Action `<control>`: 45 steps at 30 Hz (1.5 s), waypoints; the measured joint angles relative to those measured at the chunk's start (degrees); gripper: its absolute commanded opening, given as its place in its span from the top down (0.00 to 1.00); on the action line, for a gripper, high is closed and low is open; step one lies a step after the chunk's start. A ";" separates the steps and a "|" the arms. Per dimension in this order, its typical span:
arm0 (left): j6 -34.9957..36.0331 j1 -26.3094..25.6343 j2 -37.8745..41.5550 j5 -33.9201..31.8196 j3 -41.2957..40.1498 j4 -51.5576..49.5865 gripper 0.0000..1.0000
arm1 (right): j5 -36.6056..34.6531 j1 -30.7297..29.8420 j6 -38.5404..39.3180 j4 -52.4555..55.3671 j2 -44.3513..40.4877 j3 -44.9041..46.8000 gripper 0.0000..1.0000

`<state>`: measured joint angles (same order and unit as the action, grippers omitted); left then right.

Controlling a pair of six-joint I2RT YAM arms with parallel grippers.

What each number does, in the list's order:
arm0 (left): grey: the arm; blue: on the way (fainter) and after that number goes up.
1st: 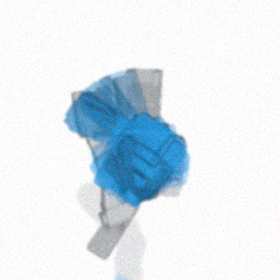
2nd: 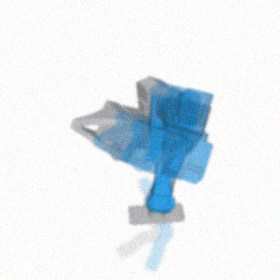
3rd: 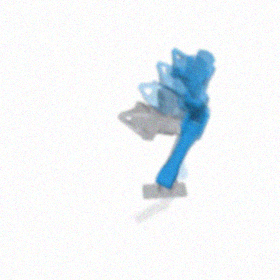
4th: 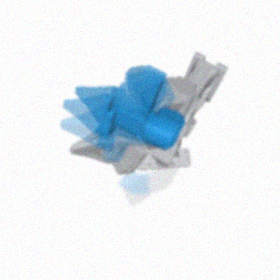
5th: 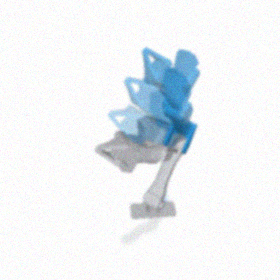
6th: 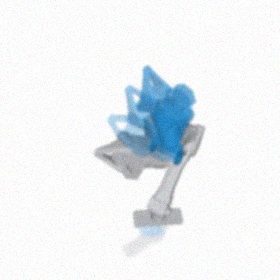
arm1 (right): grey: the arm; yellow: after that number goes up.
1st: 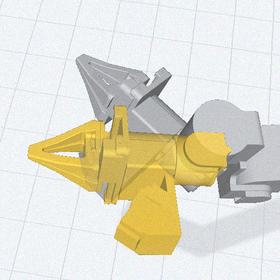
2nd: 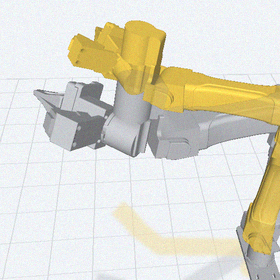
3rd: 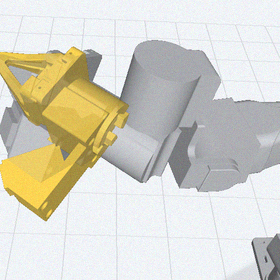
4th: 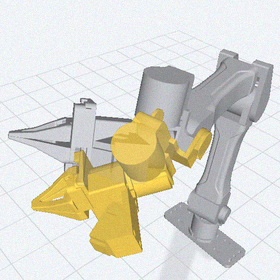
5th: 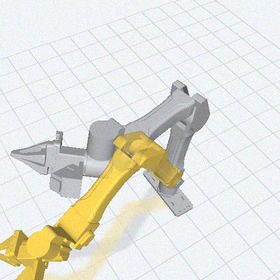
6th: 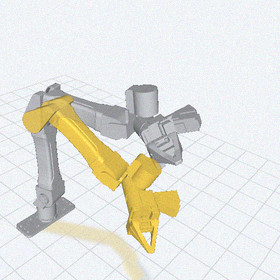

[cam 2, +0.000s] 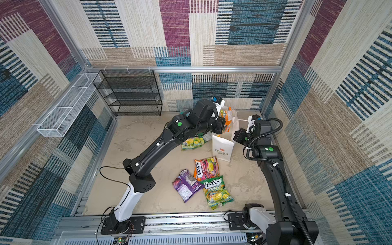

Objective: Place the snacks into the paper bag
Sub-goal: Place the snack in the paper bag.

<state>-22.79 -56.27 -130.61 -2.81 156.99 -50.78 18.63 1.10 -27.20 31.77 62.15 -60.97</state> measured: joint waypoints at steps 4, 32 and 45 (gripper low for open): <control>0.00 0.00 -2.08 -0.02 0.00 0.68 1.00 | 0.28 0.00 0.00 -0.02 -0.26 0.20 1.00; -1.25 0.17 12.90 5.20 -12.07 8.44 0.10 | -2.82 0.04 -2.01 -0.72 -2.38 1.92 1.00; -1.51 0.11 47.76 8.94 -50.49 13.75 0.06 | -5.29 0.11 -3.65 -1.07 -2.84 2.47 1.00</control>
<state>-24.29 -56.16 -82.85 6.13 106.50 -37.04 13.34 1.21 -30.85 30.70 59.31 -58.50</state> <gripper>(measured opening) 0.933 0.051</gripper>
